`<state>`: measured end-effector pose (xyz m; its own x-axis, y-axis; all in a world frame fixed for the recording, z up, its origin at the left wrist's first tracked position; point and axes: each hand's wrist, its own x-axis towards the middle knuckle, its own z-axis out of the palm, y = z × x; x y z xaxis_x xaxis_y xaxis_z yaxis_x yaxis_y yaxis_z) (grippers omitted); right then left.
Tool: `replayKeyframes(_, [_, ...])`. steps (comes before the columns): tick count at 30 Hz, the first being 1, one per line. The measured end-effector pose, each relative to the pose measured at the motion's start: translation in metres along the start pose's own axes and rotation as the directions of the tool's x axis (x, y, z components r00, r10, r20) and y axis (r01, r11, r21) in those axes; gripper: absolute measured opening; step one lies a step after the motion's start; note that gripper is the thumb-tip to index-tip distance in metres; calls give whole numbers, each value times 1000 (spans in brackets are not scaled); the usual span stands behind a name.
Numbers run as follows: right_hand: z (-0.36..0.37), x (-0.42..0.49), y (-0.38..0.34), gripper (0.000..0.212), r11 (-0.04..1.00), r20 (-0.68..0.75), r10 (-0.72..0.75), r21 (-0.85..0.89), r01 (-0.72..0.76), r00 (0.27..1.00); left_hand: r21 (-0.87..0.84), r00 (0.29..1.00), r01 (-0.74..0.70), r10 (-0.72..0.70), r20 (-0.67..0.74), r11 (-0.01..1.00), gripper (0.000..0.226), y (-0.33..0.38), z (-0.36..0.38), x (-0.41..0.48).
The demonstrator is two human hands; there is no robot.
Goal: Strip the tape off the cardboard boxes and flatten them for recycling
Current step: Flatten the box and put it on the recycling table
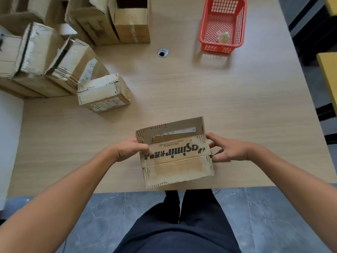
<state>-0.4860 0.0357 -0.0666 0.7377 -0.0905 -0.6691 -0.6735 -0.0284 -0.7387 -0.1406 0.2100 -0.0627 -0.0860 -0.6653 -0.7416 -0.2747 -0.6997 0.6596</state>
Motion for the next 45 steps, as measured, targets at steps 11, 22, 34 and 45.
replayKeyframes(11, [-26,-2,-11,86,988,191,-119,119,97,974,563,896,-439,387,218,700,59,8,5,-11])
replayKeyframes(22, [-50,82,-69,80,951,614,34,-262,163,789,642,885,-328,463,-47,693,52,-12,3,-38])
replayKeyframes(34, [11,55,-19,64,929,-510,-173,-369,-32,843,-273,781,-79,-111,-615,959,29,-53,43,-23])
replayKeyframes(45, [126,71,12,93,767,-810,338,-58,-639,479,49,476,74,8,-879,996,54,-71,98,10])
